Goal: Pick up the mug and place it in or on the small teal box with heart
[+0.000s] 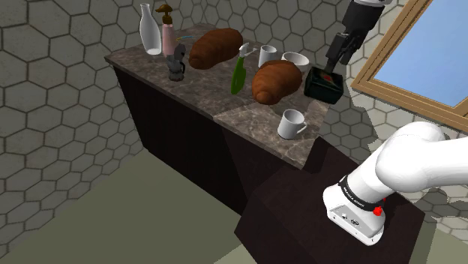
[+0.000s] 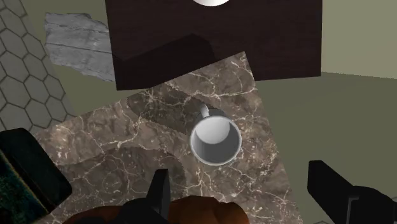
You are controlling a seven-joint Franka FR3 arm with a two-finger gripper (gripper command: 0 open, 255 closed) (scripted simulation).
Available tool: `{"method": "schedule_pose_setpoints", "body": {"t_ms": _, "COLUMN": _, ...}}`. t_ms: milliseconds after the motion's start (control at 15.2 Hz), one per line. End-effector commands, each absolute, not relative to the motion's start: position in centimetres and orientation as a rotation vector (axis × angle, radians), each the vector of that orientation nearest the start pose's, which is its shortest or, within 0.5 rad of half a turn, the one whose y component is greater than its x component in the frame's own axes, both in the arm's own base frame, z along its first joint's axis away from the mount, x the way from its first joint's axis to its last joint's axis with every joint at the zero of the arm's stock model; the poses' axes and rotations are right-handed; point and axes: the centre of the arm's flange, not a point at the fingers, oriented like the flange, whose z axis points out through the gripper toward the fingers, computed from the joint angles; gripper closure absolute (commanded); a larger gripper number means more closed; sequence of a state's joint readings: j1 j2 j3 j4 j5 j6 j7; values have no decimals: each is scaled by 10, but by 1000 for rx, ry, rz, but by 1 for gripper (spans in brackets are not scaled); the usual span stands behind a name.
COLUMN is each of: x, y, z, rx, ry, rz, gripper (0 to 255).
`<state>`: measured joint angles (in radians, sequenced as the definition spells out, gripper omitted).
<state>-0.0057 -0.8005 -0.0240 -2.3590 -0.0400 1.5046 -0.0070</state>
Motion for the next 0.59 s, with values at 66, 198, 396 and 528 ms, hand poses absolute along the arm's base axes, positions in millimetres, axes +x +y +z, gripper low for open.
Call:
{"method": "schedule_pose_setpoints", "body": {"t_ms": 66, "x": 297, "y": -19, "z": 575, "rx": -3158, "ry": 23, "rz": 82, "gripper": 0}}
{"method": "schedule_pose_setpoints", "body": {"t_ms": 198, "x": 301, "y": -26, "z": 550, "rx": -3149, "ry": 17, "rz": 73, "gripper": 0}}
{"method": "schedule_pose_setpoints", "body": {"t_ms": 396, "x": 307, "y": -37, "z": 512, "rx": -3135, "ry": 7, "rz": 60, "gripper": 0}}
{"method": "schedule_pose_setpoints", "body": {"t_ms": 528, "x": 312, "y": -43, "z": 487, "rx": -3126, "ry": 1, "rz": 51, "gripper": 0}}
